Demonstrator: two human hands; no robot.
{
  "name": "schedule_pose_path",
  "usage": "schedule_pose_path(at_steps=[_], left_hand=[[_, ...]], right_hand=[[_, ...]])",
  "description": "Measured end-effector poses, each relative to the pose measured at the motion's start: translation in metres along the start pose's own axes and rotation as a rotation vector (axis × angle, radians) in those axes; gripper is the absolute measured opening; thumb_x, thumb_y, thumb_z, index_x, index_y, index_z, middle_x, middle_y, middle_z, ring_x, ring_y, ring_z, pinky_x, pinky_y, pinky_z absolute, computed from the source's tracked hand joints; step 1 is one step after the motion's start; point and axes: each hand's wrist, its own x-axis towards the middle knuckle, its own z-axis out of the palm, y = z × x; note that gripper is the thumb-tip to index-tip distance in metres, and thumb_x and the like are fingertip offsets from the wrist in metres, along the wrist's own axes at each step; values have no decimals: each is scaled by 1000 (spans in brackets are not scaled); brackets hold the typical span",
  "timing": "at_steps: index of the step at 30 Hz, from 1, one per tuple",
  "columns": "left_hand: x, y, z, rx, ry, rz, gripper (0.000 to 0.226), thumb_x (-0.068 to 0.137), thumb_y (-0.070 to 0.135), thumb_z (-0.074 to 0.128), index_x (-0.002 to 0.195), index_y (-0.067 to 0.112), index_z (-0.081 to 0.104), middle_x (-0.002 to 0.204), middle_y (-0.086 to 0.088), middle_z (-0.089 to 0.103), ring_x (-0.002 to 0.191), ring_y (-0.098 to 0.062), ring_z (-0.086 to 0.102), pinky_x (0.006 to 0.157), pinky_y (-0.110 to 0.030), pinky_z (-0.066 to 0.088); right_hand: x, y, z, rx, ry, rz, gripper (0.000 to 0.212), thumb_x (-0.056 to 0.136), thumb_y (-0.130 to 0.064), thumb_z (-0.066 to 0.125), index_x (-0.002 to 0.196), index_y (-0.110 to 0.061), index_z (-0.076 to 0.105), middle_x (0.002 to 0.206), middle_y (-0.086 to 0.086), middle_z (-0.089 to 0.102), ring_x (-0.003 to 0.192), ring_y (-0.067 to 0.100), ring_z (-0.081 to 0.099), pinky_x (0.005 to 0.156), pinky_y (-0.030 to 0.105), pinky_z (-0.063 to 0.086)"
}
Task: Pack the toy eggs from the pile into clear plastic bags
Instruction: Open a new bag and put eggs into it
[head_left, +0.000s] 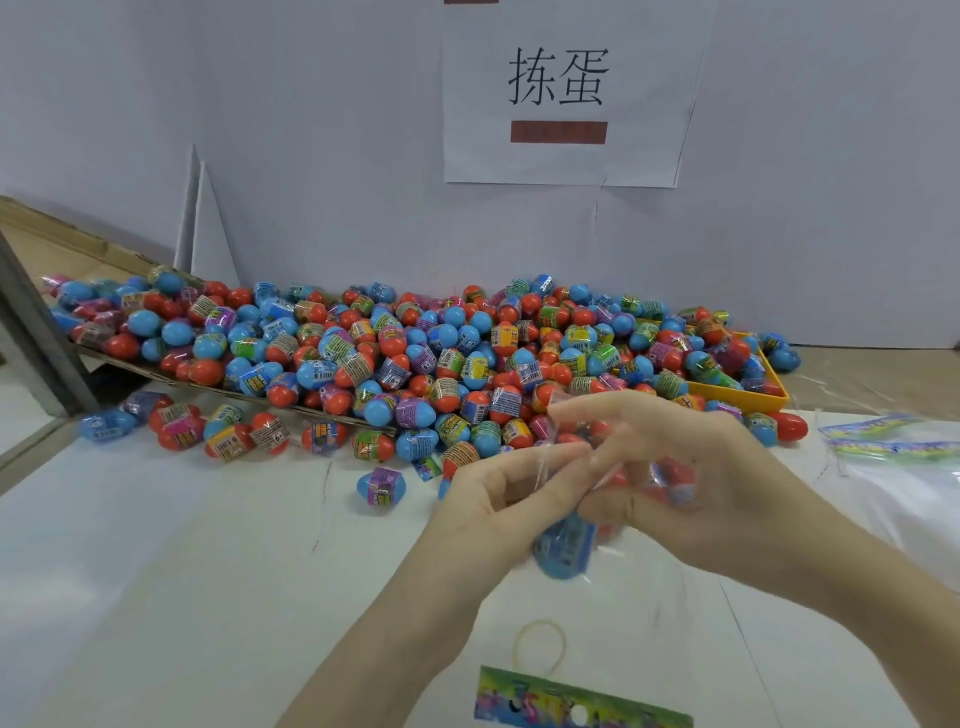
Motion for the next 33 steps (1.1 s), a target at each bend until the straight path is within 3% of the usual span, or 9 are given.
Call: schedule_pose_path(at_steps=[4, 7, 11, 16, 19, 21, 22, 27, 33], left_hand=[[0, 2, 1, 15, 35, -22, 50, 59, 50, 64, 101, 24, 71, 97, 1, 73, 97, -22, 66, 95, -46, 46], [0, 1, 0, -34, 17, -41, 46, 63, 50, 71, 103, 28, 69, 100, 3, 73, 97, -19, 67, 93, -42, 48], [0, -2, -1, -119, -26, -124, 64, 60, 37, 78, 118, 21, 58, 105, 1, 72, 96, -14, 68, 91, -35, 51], [-1, -5, -3, -45, -66, -187, 43, 52, 42, 72, 85, 14, 74, 86, -6, 73, 78, -14, 69, 65, -24, 56], [0, -8, -14, -75, 52, -153, 39, 49, 40, 74, 79, 15, 76, 83, -5, 73, 74, -12, 67, 61, -22, 54], [2, -12, -25, -74, 162, -142, 38, 46, 40, 73, 79, 21, 76, 86, -2, 74, 75, -10, 68, 65, -27, 57], [2, -14, -31, -75, 205, -137, 38, 45, 41, 73, 79, 22, 76, 85, 0, 74, 74, -9, 68, 68, -29, 58], [3, -18, -40, -77, 314, -106, 45, 46, 35, 74, 86, 13, 73, 77, -1, 74, 67, -6, 68, 59, -23, 58], [1, -21, -39, -53, 300, -113, 56, 47, 36, 73, 98, 14, 69, 77, -2, 73, 69, -9, 69, 60, -22, 57]], right_hand=[[3, -5, -5, 58, -217, 95, 53, 76, -27, 66, 116, -47, 38, 89, -34, 62, 94, -13, 55, 78, 6, 44], [5, -8, -7, 61, -197, 123, 62, 77, -17, 70, 115, -52, 36, 96, -21, 68, 99, -7, 57, 84, 14, 48], [11, -6, -8, 54, -89, 100, 56, 81, -8, 65, 115, -45, 40, 85, -11, 72, 86, -2, 63, 68, 9, 48], [13, -9, -12, -62, -162, 1, 59, 82, -10, 66, 117, -47, 37, 82, -20, 69, 88, -9, 59, 86, 8, 42], [17, 4, -28, 146, 361, -106, 35, 78, -24, 69, 106, -38, 53, 90, -21, 70, 78, -3, 62, 69, 8, 46], [19, 26, -32, 263, 743, -5, 19, 83, -24, 63, 99, -32, 56, 76, -17, 69, 68, -3, 60, 62, 11, 45], [19, 38, -27, 195, 770, 118, 13, 87, -21, 61, 98, -27, 57, 71, -15, 67, 63, -4, 58, 58, 11, 44], [-3, 93, 18, -528, -85, 322, 29, 79, -34, 69, 106, -25, 62, 100, -10, 56, 96, 10, 53, 81, 24, 47], [-8, 106, 32, -571, -259, 314, 40, 80, -28, 68, 116, -30, 50, 117, -12, 49, 103, 10, 44, 88, 26, 46]])
